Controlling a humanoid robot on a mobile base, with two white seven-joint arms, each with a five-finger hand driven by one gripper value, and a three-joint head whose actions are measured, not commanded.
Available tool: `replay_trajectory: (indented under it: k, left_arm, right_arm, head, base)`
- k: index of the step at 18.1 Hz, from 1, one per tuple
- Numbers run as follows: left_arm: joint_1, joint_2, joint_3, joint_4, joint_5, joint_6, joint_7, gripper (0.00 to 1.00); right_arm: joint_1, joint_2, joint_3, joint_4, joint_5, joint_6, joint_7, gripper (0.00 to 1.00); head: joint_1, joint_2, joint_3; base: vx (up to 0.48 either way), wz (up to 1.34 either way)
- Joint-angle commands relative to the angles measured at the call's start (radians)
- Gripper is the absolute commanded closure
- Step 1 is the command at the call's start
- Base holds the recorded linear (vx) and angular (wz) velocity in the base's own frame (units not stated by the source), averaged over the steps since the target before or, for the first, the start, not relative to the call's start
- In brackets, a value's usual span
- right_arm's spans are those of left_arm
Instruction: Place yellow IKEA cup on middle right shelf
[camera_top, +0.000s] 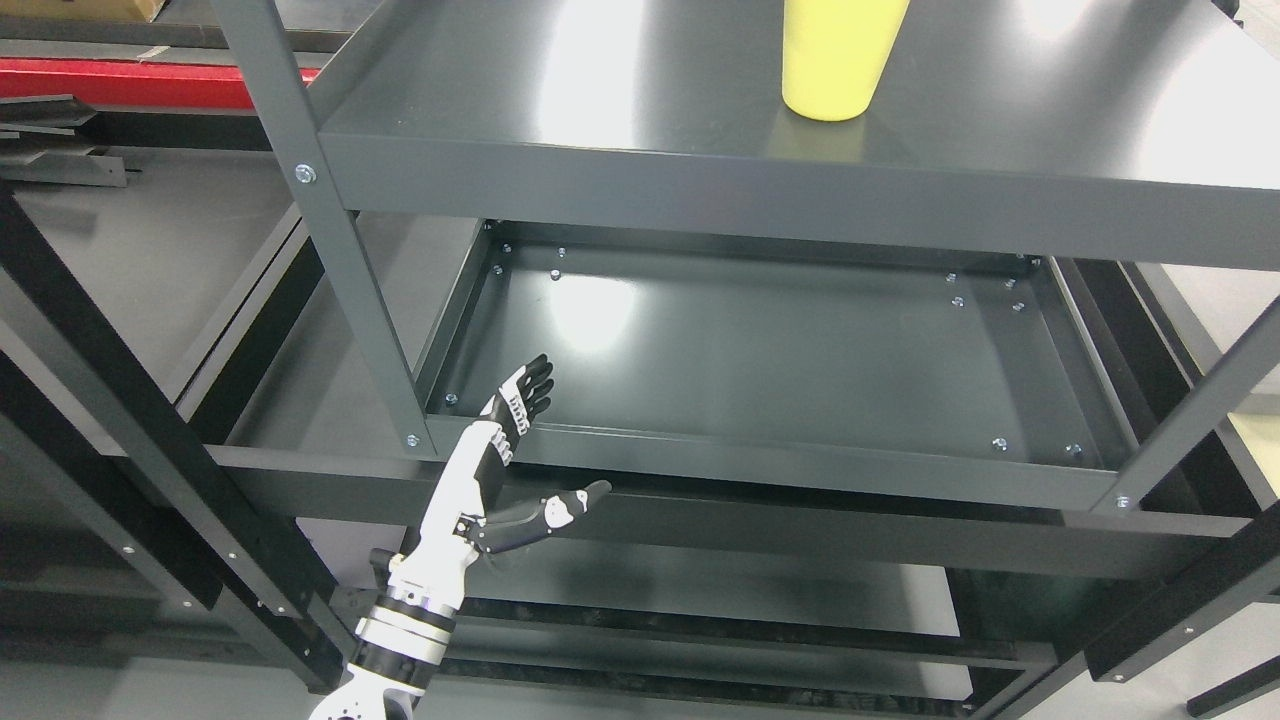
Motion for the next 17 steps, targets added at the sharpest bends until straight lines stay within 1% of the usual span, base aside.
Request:
replay_trajectory:
  k: [1, 17]
  left_arm:
    - [0.0, 0.017, 0.019, -0.01, 0.024, -0.002, -0.003, 0.02]
    - [-0.014, 0.017, 0.042, -0.01, 0.025, 0.009, -0.003, 0.02]
  right_arm:
    - [0.014, -0.017, 0.017, 0.0, -0.025, 0.0, 0.001, 0.01]
    - [0.014, -0.017, 0.017, 0.0, -0.025, 0.0, 0.001, 0.01]
  head:
    - [0.0, 0.0, 0.0]
    - [0.0, 0.0, 0.0]
  base:
    - [0.0, 0.0]
    - [-0.003, 0.0]
